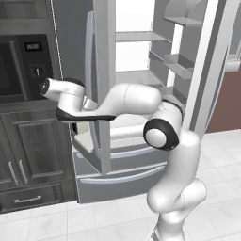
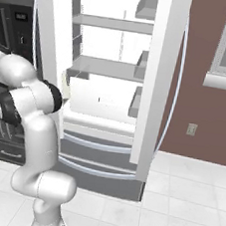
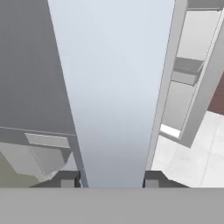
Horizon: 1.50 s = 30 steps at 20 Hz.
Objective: Place one of the steaks on the plate and the other in the bowl. Then place the bowl in the fridge.
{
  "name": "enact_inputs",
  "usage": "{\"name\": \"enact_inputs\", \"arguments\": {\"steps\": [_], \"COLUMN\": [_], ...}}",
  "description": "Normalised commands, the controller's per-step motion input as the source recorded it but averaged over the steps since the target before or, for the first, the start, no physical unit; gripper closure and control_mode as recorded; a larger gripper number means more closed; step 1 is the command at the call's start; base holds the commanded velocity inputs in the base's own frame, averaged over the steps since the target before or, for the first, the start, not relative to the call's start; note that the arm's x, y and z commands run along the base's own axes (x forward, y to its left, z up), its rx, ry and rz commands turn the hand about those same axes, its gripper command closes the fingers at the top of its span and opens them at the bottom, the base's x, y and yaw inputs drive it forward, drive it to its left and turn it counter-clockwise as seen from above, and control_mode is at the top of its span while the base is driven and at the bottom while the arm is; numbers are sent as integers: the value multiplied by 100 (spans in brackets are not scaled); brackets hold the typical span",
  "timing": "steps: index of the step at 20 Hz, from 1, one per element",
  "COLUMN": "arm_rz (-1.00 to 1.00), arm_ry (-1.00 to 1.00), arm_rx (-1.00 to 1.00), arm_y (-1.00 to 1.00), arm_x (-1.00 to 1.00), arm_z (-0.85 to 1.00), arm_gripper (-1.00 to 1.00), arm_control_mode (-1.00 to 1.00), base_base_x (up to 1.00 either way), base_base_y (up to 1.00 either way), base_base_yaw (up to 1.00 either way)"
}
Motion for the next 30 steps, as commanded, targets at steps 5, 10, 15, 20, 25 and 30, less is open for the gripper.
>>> {"name": "enact_inputs", "arguments": {"steps": [5,10,15,20,25,30], "arm_rz": [0,0,0,4,12,19], "arm_ry": [-6,-9,-7,-2,-13,-8], "arm_rx": [0,-2,0,0,0,0], "arm_y": [7,12,3,3,-60,-88], "arm_x": [-4,-6,-67,-84,-100,-98], "arm_z": [0,1,0,8,19,15], "arm_gripper": [-100,-100,-100,-100,-100,-100], "arm_control_mode": [-100,-100,-100,-100,-100,-100], "base_base_x": [0,0,0,0,0,0], "base_base_y": [0,0,0,0,0,0], "base_base_yaw": [0,0,0,0,0,0]}}
